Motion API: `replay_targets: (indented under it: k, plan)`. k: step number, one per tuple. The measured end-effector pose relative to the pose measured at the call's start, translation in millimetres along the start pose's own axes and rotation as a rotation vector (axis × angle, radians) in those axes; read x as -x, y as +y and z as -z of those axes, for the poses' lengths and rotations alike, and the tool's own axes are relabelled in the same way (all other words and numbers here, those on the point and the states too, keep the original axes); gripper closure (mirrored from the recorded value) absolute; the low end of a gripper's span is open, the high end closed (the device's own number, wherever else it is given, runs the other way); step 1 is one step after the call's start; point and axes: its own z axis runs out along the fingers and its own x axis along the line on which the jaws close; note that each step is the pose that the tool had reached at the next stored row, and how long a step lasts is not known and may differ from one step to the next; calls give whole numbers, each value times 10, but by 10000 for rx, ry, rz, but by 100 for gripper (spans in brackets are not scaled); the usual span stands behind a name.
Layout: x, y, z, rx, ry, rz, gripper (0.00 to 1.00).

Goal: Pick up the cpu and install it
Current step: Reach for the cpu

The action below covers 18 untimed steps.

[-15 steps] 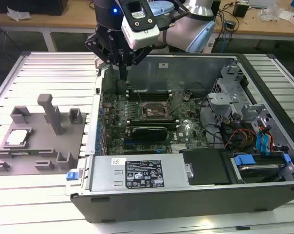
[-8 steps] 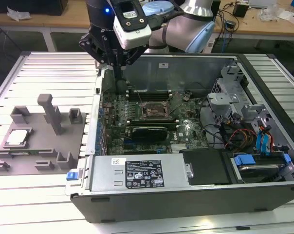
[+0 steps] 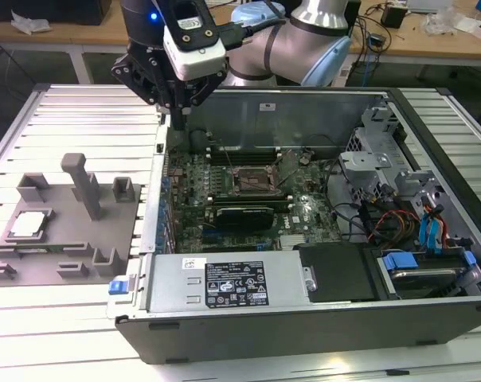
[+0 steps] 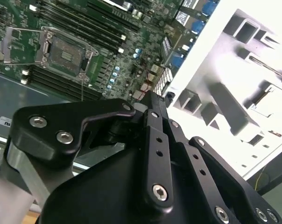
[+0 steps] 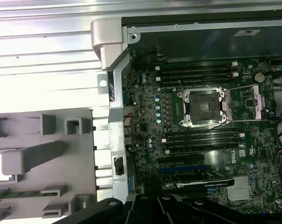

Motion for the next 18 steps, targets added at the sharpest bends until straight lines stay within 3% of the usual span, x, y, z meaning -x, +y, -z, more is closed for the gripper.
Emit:
replay_targets:
  k: [7,11,18]
  plan:
    - [-121,-9,4,-1,1,1,89]
    - [-245,-18,6,0,0,0,89]
    - [-364,-27,9,0,0,0,89]
